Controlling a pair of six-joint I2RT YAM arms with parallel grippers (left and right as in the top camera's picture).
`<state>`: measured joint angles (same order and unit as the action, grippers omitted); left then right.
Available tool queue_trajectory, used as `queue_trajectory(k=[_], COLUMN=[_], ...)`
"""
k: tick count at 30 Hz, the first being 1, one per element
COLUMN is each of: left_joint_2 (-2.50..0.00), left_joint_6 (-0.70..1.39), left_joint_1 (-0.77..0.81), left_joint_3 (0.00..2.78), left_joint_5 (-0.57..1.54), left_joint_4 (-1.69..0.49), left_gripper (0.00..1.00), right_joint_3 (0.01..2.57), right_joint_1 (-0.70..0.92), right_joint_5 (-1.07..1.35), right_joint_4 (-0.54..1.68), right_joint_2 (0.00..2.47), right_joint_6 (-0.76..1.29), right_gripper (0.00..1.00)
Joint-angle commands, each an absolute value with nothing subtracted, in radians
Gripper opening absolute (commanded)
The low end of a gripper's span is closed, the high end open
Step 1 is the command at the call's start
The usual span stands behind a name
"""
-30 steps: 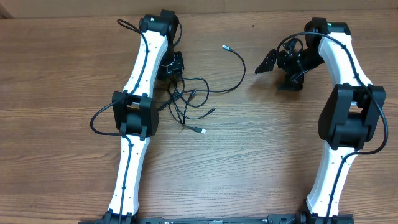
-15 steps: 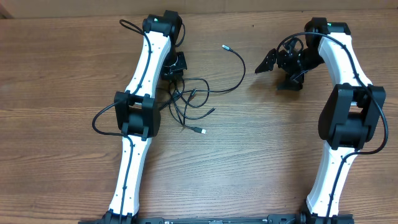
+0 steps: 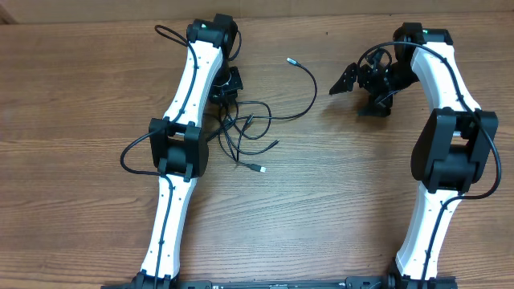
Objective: Untangle cables
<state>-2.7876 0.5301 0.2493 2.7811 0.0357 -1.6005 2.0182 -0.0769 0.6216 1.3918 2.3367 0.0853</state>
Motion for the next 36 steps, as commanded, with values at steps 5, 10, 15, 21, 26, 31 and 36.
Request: queue_trajectory(k=[5,10,15,21,26,31,36], left_joint_2=[-2.807,-2.807,-2.808,-2.808,-2.809,-2.809,-2.809], left_joint_6=[0.566,0.577,0.585,0.584,0.584,0.584,0.584], left_joint_1=[0.256,0.256,0.256,0.257,0.257,0.257,0.261], left_joint_3=[2.777,2.773,2.769,2.769,2.768,2.768,2.768], left_joint_5=[0.006,-0.007,-0.008,-0.008,-0.008,-0.011,-0.011], left_joint_4=[-1.593,-1.6,-1.599,-1.599,-1.6,-1.599,-1.597], left_gripper=[0.2,0.21,0.12,0.19,0.18,0.19,0.19], right_joint_3=[2.015,2.015,2.015,2.015,2.015,2.015,2.015], right_joint_1=[-0.072,-0.072,-0.072,-0.072,-0.072,-0.072,-0.072], right_joint_5=[0.63,0.63,0.63,0.63,0.63,0.63,0.629], right_joint_4=[1.39,1.39,1.39,1.39,1.39,1.39,1.39], right_joint_2=[2.319,2.319,2.319,2.319,2.319,2.319,2.319], right_joint_6=[0.076,0.076,0.076,0.076,0.076,0.076,0.076], right_gripper=[1.0,1.0,1.0,1.0,1.0,1.0,1.0])
